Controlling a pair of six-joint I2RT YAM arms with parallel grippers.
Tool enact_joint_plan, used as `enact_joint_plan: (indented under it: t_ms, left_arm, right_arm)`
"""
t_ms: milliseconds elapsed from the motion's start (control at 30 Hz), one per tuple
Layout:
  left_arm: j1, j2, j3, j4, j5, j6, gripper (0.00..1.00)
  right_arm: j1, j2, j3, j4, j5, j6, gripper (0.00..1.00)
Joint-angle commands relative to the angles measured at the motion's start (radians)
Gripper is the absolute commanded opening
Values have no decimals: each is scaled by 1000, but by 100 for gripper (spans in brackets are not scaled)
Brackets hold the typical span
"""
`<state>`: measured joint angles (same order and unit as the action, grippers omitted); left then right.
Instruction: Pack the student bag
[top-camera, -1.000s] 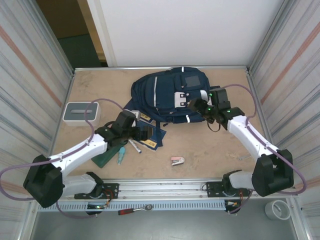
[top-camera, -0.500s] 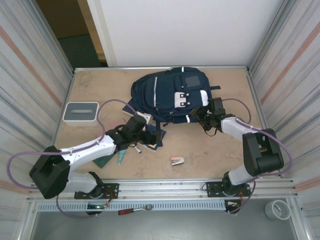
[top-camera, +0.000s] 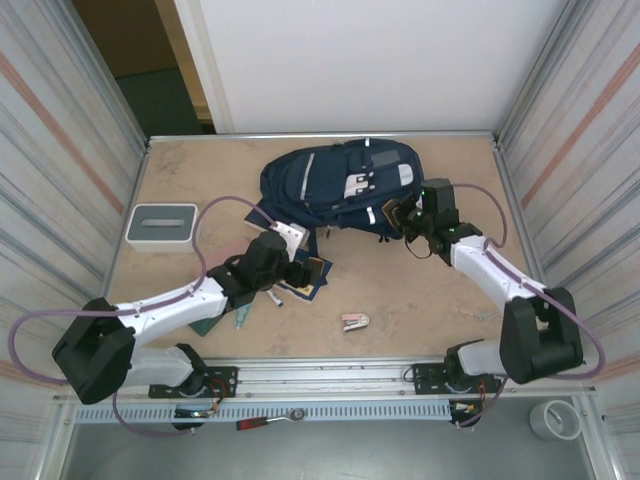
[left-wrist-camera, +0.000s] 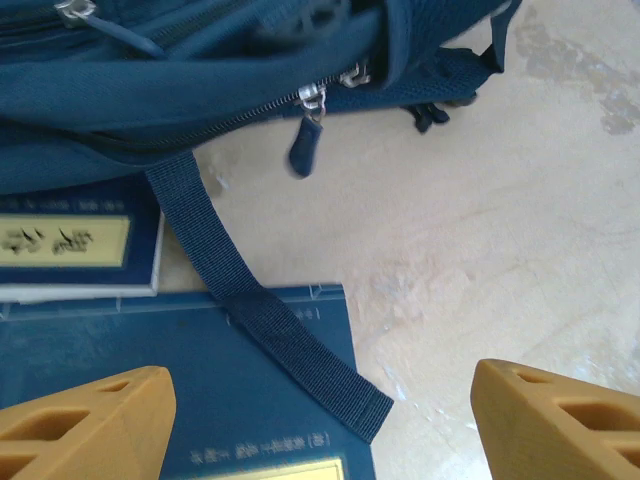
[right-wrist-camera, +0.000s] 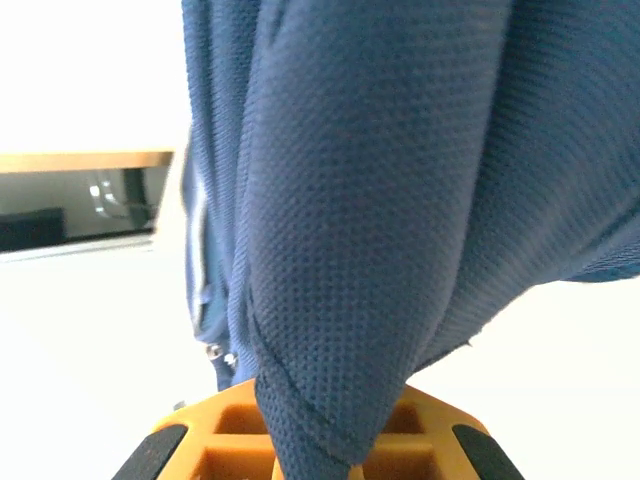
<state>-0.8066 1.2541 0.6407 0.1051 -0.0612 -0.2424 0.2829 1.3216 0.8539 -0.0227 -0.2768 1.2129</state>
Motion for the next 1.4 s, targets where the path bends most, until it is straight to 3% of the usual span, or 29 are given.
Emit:
enact_joint_plan:
  t_ms: [0,233,633,1000,1233,1333,1367]
  left_arm:
    - [-5,-19,-33,129,-56,133,75]
    - [-16,95,7,254,-81,219,66]
    - [-29,266,72,464,-224,271,50]
    - [4,366,170,486,-195,252,35]
    - [6,374,176,498,-210,231,14]
    - [18,352,166,469,-195,212,0]
    - [24,342,160,463,-191,204,0]
  right_arm:
    - [31,-86,89,-16,11,42,2]
    - [51,-91,149,-33,-14,47,0]
    - [58,-69,157,-28,-24,46,0]
    - [56,-66,151,-29,-22,41,0]
    - [41,-71,137,-55,-17,14,0]
    - [24,-79,131,-92,-5,-28,0]
    - [16,-80,129,-104,-2,-33,0]
